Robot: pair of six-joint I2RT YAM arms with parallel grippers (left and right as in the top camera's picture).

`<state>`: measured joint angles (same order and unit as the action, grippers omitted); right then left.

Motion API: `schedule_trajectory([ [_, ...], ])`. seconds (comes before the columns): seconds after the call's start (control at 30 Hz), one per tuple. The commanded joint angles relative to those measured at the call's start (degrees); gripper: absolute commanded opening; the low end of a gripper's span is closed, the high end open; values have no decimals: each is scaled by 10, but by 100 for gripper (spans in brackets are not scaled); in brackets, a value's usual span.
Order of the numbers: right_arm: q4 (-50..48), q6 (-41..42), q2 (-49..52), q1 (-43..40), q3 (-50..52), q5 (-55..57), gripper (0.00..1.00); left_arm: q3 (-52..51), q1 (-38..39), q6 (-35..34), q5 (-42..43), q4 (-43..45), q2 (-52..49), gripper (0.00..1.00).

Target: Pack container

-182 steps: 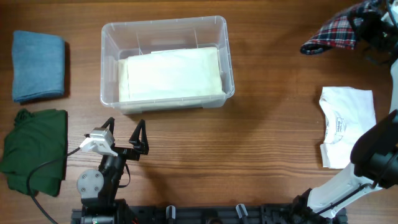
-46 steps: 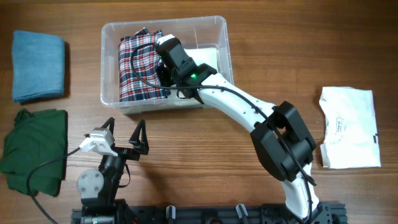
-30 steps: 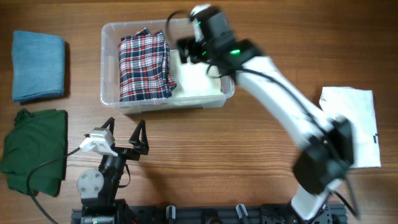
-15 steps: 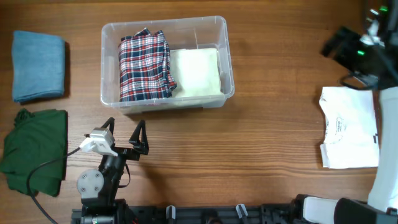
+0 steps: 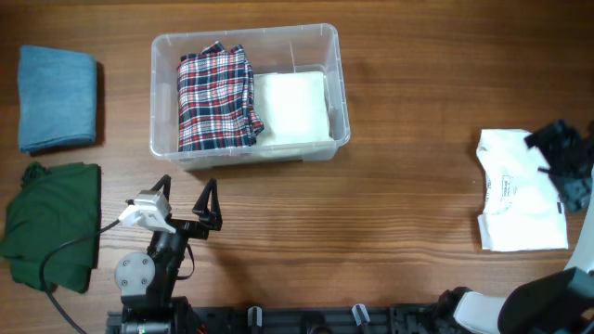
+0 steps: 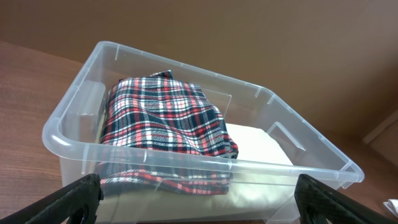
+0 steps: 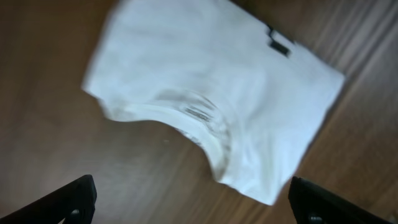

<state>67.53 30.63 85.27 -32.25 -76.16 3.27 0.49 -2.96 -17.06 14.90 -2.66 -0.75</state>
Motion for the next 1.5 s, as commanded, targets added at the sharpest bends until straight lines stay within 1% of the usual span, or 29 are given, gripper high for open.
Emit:
schedule_trajectory([
  [0.0,-40,9,5,-19,84,7,100,-2,3,1,-2,-3,3,100],
  [0.27,-172,10,6,-20,183,-23,99,-2,3,1,-2,-3,3,100],
  [0.43,-242,11,7,-20,222,-24,99,-2,3,1,-2,-3,3,100],
  [0.67,-315,26,7,-20,260,-14,99,-2,3,1,-2,-3,3,100],
  [0.87,-347,25,25,-24,267,0,99,-2,3,1,-2,-3,3,100],
  [1.3,-408,24,131,-26,267,-4,99,-2,3,1,-2,-3,3,100],
  [1.47,-453,9,170,-26,267,-54,99,-2,3,1,-2,-3,3,100],
])
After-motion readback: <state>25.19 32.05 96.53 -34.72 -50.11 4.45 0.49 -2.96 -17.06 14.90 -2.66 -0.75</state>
